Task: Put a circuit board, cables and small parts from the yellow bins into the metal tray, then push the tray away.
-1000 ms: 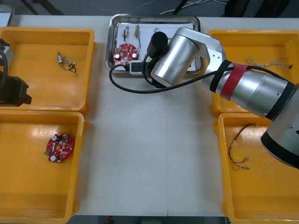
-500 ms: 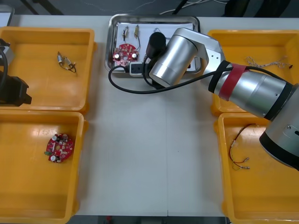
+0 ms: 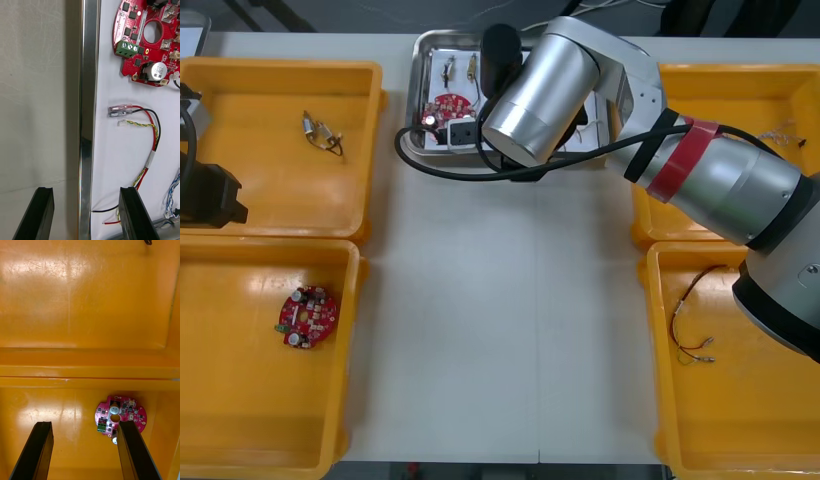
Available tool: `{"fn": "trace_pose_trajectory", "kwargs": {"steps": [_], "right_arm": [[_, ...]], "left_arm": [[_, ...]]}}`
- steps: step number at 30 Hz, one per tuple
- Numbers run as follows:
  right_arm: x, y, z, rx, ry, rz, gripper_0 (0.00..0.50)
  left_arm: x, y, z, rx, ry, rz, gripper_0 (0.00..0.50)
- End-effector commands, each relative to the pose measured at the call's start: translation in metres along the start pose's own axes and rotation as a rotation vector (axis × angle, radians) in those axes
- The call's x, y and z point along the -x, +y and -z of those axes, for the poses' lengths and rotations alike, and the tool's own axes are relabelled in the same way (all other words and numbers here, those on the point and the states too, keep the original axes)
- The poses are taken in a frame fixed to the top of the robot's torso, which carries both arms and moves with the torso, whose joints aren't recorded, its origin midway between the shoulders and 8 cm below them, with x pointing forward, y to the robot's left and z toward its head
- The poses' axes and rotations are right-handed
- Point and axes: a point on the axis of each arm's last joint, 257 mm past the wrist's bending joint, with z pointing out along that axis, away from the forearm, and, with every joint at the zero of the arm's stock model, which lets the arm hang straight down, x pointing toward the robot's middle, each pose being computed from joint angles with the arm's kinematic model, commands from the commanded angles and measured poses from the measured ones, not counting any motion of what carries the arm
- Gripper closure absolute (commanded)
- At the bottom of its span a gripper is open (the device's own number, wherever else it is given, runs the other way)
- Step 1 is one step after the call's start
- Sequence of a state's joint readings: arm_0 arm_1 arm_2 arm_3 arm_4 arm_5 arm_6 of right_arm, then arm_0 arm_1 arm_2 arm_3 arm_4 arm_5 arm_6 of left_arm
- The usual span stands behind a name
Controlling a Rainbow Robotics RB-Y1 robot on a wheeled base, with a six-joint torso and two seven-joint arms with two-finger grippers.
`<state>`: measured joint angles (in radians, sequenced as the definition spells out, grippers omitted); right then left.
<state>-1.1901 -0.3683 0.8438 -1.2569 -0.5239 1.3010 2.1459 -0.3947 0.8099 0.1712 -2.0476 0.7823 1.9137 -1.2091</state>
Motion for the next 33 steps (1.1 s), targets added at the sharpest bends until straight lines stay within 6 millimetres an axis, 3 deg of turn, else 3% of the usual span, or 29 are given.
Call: {"fn": "trace_pose_trajectory", "kwargs": {"steps": [1,9,17,24,33], "right_arm": [[0.007,-0.028,0.037,-0.025,-0.013,-0.013,0.0],[-0.016,-0.028,0.061,0.044,0.044,-0.118,0.0],[-0.039,-0.023,0.083,0.136,0.078,-0.384,0.0],[-0.071,-0.019,0.101,0.15,0.145,-0.594,0.0],[-0.118,0.002,0.115,0.141,0.165,-0.802,0.0]], "left_arm": [[-0.001,0.007,0.007,0.024,-0.013,-0.058,0.0],[-0.001,0.007,0.007,0.024,-0.013,-0.058,0.0],[-0.001,0.007,0.007,0.024,-0.013,-0.058,0.0],[-0.001,0.007,0.007,0.024,-0.013,-0.058,0.0],[-0.001,0.007,0.007,0.024,-0.013,-0.058,0.0]]}}
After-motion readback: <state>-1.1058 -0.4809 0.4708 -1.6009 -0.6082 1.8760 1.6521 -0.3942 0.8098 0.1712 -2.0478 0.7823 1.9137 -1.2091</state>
